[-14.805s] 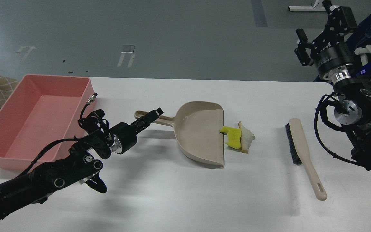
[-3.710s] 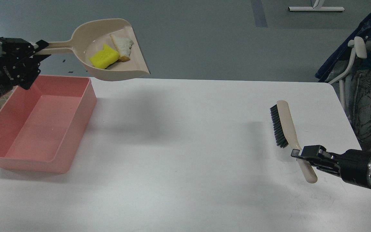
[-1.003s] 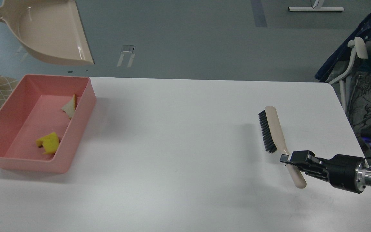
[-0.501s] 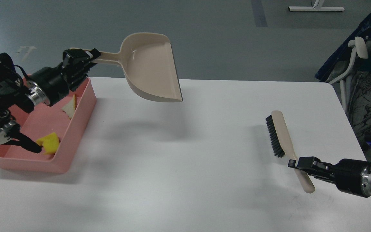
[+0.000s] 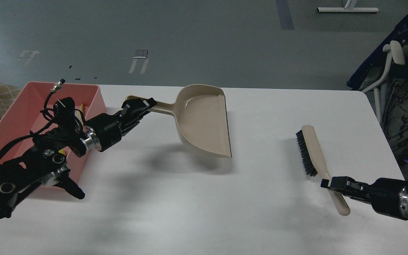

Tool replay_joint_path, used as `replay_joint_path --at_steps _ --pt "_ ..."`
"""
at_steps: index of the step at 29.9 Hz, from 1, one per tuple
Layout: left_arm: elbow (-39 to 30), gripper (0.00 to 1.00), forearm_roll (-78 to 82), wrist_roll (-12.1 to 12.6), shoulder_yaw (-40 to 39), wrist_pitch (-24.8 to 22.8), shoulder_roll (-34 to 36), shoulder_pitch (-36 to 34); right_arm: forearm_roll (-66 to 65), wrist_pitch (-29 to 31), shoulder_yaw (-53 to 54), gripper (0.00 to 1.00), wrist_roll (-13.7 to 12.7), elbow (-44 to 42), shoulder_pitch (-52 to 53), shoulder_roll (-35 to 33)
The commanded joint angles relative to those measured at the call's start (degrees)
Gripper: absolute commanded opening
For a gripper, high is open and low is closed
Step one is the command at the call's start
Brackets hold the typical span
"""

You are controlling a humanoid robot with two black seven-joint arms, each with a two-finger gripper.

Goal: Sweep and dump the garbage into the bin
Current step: 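Bring the empty dustpan back and lower it onto the table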

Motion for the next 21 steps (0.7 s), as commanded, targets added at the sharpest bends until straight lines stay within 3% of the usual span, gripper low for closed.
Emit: replay_joint_path --at_steps 1,21 --pt "0.75 0.0 0.91 0.05 0.28 0.2 -2.53 0.66 0.0 0.0 -0.01 0.0 0.0 0.0 -0.23 -0.07" --pt "5.5 0.0 2.84 0.22 3.53 0.38 -7.37 1.1 0.0 0.0 -0.01 0.0 0.0 0.18 -0.5 0.01"
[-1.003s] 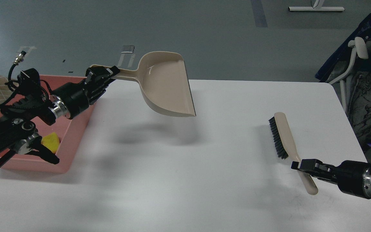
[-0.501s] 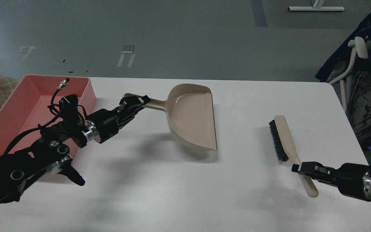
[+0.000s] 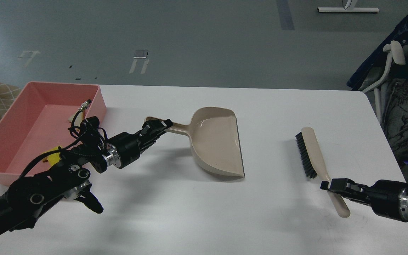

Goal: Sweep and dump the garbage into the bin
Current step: 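Bring the empty dustpan back and lower it onto the table, then release the dustpan handle and set the brush down with the right gripper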

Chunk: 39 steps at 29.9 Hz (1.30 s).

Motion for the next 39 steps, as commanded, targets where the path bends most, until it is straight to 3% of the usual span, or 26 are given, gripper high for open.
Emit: replay_joint_path --at_steps 1,10,12,14,17,21,22,39 --pt "0.34 0.0 0.37 -0.08 0.16 -0.04 -0.25 0.1 0.0 0.0 -0.09 0.0 0.0 0.0 -0.16 0.09" --pt "0.78 0.0 0.28 -0.17 0.16 -0.22 -0.17 0.19 0.0 0.0 -0.18 0.0 0.0 -0.09 -0.16 0.35" --pt "0.78 0.16 0.28 -0.25 0.07 -0.22 -0.17 0.19 0.0 0.0 -0.09 0.0 0.0 -0.09 -0.16 0.52" --pt "0.78 0.42 0.28 -0.17 0.07 -0.22 -0.17 0.19 0.0 0.0 -0.09 0.0 0.0 -0.09 -0.16 0.61" --pt "0.78 0.65 0.28 -0.17 0.16 -0.22 -0.08 0.19 0.0 0.0 -0.09 0.0 0.0 -0.09 -0.16 0.61" --pt "0.78 0.85 0.28 -0.25 0.07 -0.31 0.18 0.19 0.0 0.0 -0.09 0.0 0.0 -0.08 -0.16 0.61" --pt "0.78 0.96 0.28 -0.26 0.07 -0.48 0.36 0.1 0.0 0.0 -0.09 0.0 0.0 -0.09 -0.16 0.7" --pt "-1.41 0.99 0.81 -0.34 0.42 -4.17 3.52 3.7 0.0 0.0 -0.09 0.0 0.09 -0.09 -0.43 0.7"
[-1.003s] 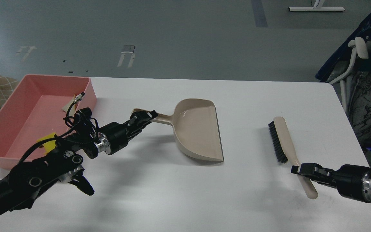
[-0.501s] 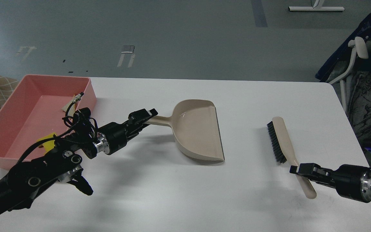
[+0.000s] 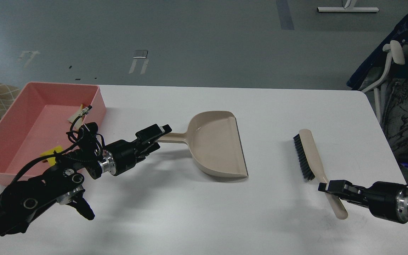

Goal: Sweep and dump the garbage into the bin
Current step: 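Release the dustpan handle and set the brush down with the right gripper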

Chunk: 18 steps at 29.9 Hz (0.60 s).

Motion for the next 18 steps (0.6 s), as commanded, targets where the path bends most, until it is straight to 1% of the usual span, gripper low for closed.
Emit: replay_joint_path --at_steps 1,11,12,13,14,16,18 --pt "-1.39 0.99 0.08 -0.07 0.01 -0.38 1.67 1.74 0.0 0.0 0.0 0.0 0.0 -0.01 -0.01 0.0" --pt "-3.86 0.99 0.17 -0.07 -0.43 -1.61 4.92 3.41 0.09 0.0 0.0 0.0 -0.09 -0.01 -0.1 0.0" --pt "-3.95 0.99 0.08 -0.07 -0.6 -1.79 5.37 3.41 0.09 0.0 0.0 0.05 -0.09 -0.01 -0.01 0.0" --pt "-4.03 0.99 0.08 -0.15 -0.69 -1.79 5.54 3.41 0.09 0.0 -0.09 0.08 -0.09 -0.01 -0.1 0.0" --pt "-4.12 0.99 0.08 -0.15 -0.78 -1.88 5.81 3.41 0.18 0.0 -0.09 0.14 -0.17 -0.01 -0.1 0.0" --pt "-4.3 0.99 0.08 -0.24 -0.78 -1.88 5.99 3.41 0.18 0.0 -0.09 0.2 -0.18 -0.1 -0.1 0.0" --pt "-4.65 0.99 0.08 -0.33 -0.87 -1.97 6.69 3.41 0.18 -0.09 -0.09 0.31 -0.26 -0.1 -0.1 0.0"
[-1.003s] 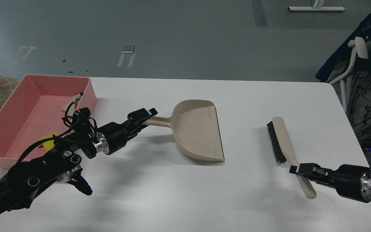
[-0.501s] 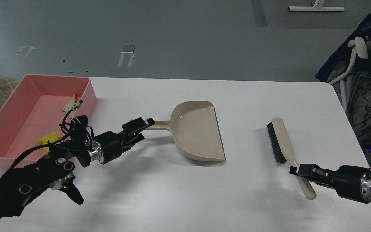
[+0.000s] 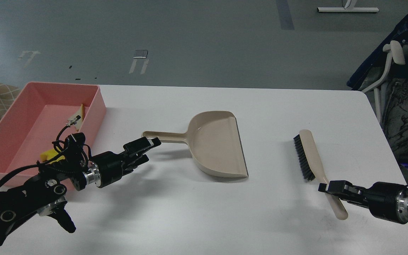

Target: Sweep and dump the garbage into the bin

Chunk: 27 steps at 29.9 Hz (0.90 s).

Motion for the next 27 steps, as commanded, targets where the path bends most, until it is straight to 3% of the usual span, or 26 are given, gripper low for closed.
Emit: replay_joint_path --at_steps 1,3,18,27 --pt "-0.45 0.99 -0.03 -0.07 -0.1 -0.13 0.76 0.01 -0.01 -0.09 -0.03 0.34 -0.18 -0.04 -0.01 0.0" --pt "-0.89 0.99 -0.03 -0.07 -0.19 -0.04 0.94 0.09 0.08 -0.09 -0.03 0.49 -0.27 -0.04 -0.01 -0.09" --pt "-3.17 0.99 -0.03 -0.07 -0.19 -0.83 3.13 0.36 0.43 0.26 0.15 0.78 -0.89 0.83 -0.36 -2.72" --pt "-13.8 0.99 -0.82 -0.6 -4.58 -6.62 14.11 4.84 0.87 0.62 1.38 0.95 0.43 3.91 -0.36 -10.63"
